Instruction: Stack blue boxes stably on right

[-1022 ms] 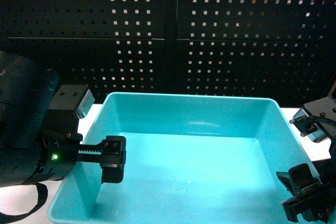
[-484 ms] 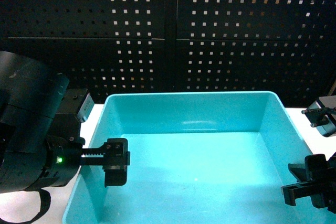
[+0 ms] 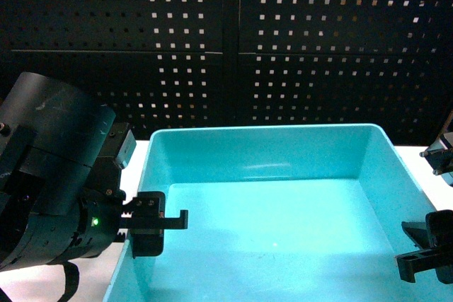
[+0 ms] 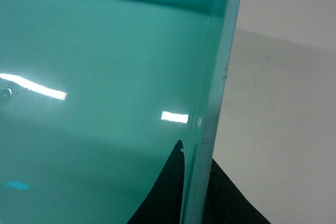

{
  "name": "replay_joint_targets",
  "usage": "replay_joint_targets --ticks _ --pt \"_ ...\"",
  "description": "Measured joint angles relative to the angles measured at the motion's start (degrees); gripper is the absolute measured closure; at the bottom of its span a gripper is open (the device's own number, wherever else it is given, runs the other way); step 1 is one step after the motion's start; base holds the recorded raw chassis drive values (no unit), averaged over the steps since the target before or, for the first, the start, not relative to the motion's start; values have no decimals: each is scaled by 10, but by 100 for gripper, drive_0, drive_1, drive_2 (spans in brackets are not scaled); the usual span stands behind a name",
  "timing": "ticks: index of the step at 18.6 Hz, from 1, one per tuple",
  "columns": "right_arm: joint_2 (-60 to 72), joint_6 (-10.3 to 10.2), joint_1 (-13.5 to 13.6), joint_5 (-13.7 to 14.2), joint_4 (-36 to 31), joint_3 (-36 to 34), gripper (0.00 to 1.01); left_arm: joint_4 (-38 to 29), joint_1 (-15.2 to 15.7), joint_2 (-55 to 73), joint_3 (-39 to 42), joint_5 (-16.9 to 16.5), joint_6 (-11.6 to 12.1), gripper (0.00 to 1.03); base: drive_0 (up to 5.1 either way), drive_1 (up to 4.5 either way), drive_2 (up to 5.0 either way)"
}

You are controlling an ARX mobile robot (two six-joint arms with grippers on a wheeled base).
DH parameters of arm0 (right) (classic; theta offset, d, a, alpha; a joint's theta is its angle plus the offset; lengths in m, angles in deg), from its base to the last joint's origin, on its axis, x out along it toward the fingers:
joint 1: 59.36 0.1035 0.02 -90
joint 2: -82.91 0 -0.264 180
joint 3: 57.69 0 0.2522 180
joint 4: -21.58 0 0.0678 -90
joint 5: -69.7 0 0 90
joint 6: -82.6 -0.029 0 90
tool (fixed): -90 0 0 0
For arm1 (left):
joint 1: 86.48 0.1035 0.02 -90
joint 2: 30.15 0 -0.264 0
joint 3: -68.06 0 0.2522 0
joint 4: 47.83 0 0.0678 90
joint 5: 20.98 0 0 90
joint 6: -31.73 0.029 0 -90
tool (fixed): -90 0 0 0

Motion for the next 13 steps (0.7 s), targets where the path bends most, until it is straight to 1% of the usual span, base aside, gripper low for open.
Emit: replay_joint_targets --ticks 4,9,13 --pt "-2 6 -7 -2 -3 -5 94 19 -11 -7 -5 4 -1 51 0 0 0" --pt "-2 6 -7 -2 -10 -8 94 12 -9 -8 -9 3 9 51 0 0 0" --pt "-2 6 -7 -2 -11 -9 94 0 -9 -4 -8 0 12 51 0 0 0"
